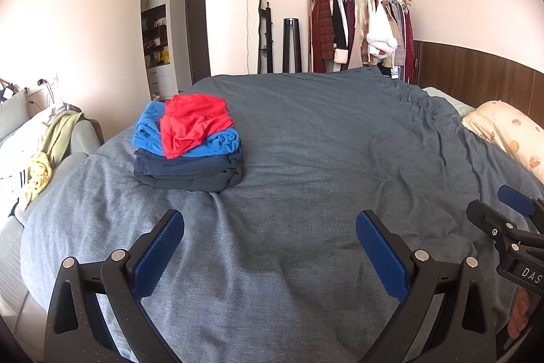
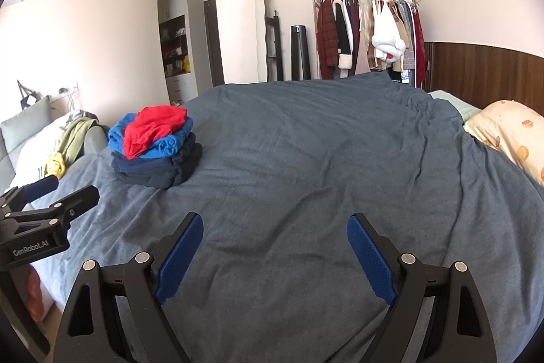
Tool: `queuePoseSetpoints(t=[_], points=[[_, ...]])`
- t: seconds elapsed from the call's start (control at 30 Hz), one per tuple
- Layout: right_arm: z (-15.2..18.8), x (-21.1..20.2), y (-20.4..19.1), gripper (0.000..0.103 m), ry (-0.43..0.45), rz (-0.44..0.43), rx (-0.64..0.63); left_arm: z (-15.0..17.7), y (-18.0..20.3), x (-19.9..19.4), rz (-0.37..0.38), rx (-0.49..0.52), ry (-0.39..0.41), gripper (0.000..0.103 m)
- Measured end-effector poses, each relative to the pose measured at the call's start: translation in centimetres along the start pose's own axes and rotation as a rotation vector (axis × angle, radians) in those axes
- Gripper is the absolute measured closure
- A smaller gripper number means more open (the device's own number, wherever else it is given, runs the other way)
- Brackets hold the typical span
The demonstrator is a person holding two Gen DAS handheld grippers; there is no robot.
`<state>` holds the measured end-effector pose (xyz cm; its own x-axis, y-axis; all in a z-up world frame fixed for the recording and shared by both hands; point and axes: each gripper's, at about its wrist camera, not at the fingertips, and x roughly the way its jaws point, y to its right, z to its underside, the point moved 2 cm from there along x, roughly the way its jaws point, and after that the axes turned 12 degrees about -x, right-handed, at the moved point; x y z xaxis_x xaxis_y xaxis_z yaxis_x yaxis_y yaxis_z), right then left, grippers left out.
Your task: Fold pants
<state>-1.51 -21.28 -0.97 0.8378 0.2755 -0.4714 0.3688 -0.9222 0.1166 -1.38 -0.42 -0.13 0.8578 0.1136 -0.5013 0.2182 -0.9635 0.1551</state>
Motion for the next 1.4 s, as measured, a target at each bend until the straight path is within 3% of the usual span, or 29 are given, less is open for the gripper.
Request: queuePoseSetpoints(t=[1.4], points=[[0.17, 0.54, -0.12, 0.015, -0.003, 0.004, 0.003, 0.08, 0.03, -0.14, -0.015, -0.009, 0.018, 0.0]])
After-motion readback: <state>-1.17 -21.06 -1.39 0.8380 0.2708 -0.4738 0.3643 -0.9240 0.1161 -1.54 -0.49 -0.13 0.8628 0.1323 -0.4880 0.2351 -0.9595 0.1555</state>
